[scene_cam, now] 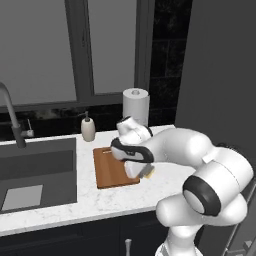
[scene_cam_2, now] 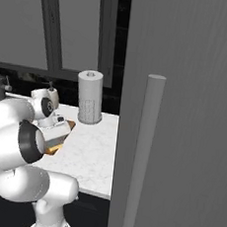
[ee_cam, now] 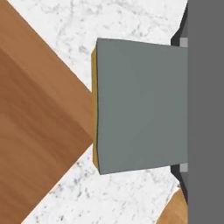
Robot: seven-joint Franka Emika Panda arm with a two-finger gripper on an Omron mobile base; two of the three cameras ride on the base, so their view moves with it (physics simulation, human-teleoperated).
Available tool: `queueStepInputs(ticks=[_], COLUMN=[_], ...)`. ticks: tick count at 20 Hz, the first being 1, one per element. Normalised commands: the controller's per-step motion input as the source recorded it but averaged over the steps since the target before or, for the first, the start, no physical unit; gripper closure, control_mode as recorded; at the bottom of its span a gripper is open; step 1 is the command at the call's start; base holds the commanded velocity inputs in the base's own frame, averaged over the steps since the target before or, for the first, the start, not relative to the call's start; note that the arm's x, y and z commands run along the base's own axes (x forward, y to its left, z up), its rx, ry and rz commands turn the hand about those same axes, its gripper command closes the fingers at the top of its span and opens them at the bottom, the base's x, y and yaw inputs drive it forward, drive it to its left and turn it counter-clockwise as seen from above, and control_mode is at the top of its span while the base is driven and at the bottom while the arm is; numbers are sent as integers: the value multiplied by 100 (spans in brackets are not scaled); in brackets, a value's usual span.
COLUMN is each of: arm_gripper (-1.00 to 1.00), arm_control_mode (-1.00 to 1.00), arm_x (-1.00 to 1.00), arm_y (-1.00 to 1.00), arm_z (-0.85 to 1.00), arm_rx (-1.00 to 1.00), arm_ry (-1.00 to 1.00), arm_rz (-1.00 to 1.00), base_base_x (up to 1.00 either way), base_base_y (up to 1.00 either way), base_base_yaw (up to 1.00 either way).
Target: Pick up the sponge from the counter and clean the cutting board by briefly scrubbing or pressing down on the cutting board. Once finished, release the sponge.
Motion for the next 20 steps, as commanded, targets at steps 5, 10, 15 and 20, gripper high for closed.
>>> queueStepInputs(ticks=[5, 10, 15, 20], arm_gripper=[100, 100, 100, 100], arm_control_mode=[-100, -100, -100, -100], arm_x=[12, 4, 24, 38], arm_y=[11, 17, 5, 12], arm_z=[-7, -20, -11, -12], arm_rx=[0, 0, 3, 5], arm_ry=[14, 17, 13, 2], arm_rz=[42, 13, 4, 4], base_base_x=[0, 0, 0, 0], base_base_y=[0, 0, 0, 0], base_base_yaw=[0, 0, 0, 0])
